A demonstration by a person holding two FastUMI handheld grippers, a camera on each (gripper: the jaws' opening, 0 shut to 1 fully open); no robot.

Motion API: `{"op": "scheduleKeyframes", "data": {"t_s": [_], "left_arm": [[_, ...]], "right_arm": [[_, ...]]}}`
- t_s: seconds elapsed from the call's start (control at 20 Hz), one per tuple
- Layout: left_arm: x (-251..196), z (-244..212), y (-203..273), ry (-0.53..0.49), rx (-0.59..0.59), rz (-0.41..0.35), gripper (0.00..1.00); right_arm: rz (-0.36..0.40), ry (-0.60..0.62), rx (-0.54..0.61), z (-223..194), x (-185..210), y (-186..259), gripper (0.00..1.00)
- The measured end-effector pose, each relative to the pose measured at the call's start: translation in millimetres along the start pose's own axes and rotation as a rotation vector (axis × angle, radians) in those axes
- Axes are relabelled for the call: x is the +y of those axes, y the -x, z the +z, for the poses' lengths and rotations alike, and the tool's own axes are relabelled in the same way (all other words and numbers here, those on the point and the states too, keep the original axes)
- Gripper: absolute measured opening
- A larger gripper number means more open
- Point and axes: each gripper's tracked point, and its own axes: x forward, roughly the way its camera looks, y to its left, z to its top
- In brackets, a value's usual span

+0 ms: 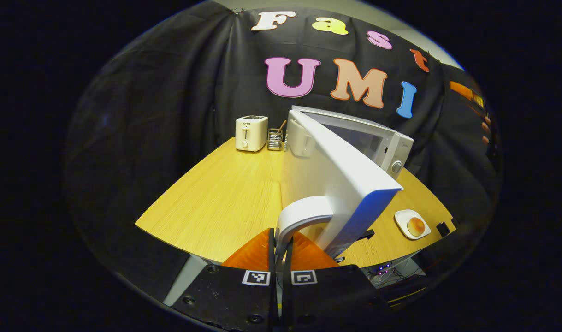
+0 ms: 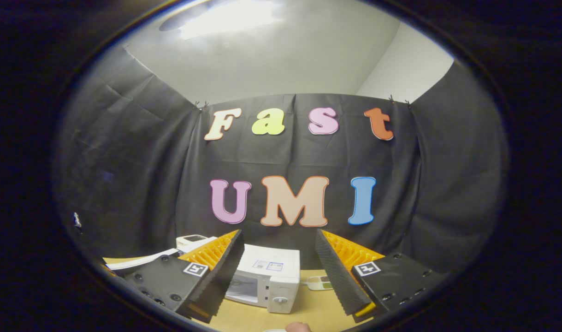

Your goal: Open the microwave oven with the left hand, put the food in, and close the microwave oven.

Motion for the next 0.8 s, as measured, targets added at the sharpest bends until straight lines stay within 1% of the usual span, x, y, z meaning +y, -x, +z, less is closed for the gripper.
{"op": "scheduleKeyframes", "data": {"t_s": [0.15,0.25,0.35,0.45,0.5,0.55,0.6,0.65,0.7,0.8], "left_arm": [[3,-3,0,-0.035,0.003,-0.031,0.02],[3,0,0,-0.023,0.004,-0.051,0.03],[7,-3,0,-0.002,0.013,-0.053,0.07],[13,-4,0,-0.015,0.025,-0.032,0.23],[17,-5,0,-0.012,0.036,-0.021,0.41],[20,-9,1,-0.008,0.051,0.001,0.61],[15,-6,4,-0.001,0.057,-0.007,0.8],[15,-8,2,-0.008,0.053,0.005,1.0],[13,-6,2,-0.019,0.053,0.013,1.0],[10,-8,2,-0.032,0.064,0.017,1.0]], "right_arm": [[-0.031,0.029,0.04,-23,-8,6,0.96],[-0.048,0.03,0.088,-47,-15,11,0.97],[-0.065,0.012,0.146,-78,-23,17,0.98],[-0.095,-0.001,0.214,-116,-37,22,0.96],[-0.106,-0.013,0.261,-139,-41,27,0.99],[-0.11,-0.024,0.31,-162,-42,31,0.97],[-0.114,-0.031,0.349,-182,-44,36,0.97],[-0.118,-0.021,0.387,-202,-45,41,0.97],[-0.113,-0.004,0.431,-224,-45,47,0.99],[-0.097,0.014,0.505,-261,-44,62,0.97]]}}
